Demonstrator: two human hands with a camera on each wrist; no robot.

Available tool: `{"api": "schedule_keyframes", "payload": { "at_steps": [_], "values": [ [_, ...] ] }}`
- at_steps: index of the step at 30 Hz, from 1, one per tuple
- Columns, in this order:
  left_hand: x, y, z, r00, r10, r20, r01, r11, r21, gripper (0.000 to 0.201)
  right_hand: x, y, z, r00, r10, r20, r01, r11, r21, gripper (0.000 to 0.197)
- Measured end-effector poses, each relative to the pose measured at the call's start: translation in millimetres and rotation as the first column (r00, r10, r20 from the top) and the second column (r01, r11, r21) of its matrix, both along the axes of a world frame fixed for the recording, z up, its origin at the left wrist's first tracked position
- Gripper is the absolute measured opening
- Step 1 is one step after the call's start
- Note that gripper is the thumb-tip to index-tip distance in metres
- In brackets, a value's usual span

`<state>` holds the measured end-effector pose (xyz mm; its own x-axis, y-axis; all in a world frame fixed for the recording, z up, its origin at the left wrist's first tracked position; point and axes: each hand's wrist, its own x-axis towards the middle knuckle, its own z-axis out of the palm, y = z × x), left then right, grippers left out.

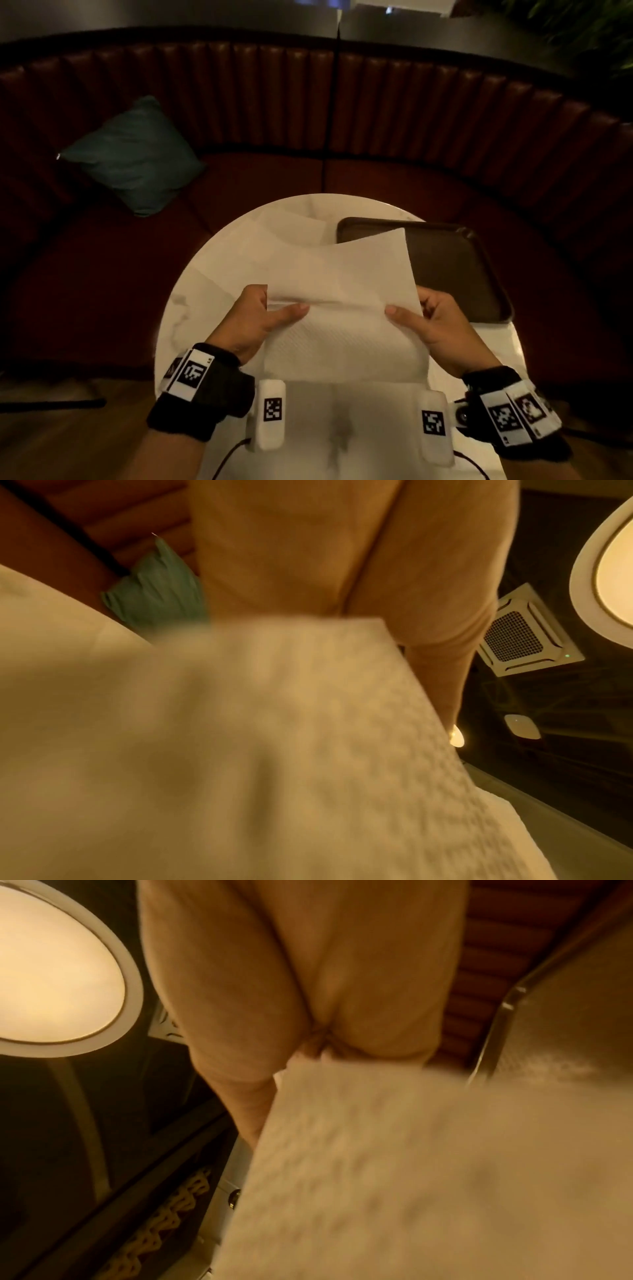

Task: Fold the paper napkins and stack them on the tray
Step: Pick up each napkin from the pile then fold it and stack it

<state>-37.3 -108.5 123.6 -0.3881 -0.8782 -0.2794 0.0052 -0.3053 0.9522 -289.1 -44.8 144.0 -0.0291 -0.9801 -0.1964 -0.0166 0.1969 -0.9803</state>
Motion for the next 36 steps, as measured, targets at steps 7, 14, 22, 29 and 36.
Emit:
{"api": "schedule_keyframes", "payload": {
  "at_steps": [7,14,22,29,36],
  "values": [
    [-53,27,21,0.998,0.027,-0.050,-0.031,0.997,-0.070,0.024,-56,36,-6,0.993,-0.089,0.072,0.095,0.992,-0.087,0.037],
    [-80,40,27,1.000,0.000,-0.010,-0.001,0.994,-0.108,0.047,-92,51,-13,0.986,-0.092,0.139,0.100,0.994,-0.054,0.040],
    [-90,38,31,0.999,-0.035,0.032,0.040,0.979,-0.198,0.050,-108,65,-15,0.974,-0.121,0.192,0.124,0.992,-0.004,0.046],
    [-125,39,29,0.991,-0.132,0.001,0.130,0.979,-0.158,0.020,-128,112,-25,0.931,-0.316,0.186,0.320,0.947,0.008,0.024],
    [-212,31,-39,0.727,-0.187,0.661,0.508,0.794,-0.334,0.016,-127,184,-92,0.794,-0.551,-0.256,0.591,0.799,0.113,0.012]
  ]
}}
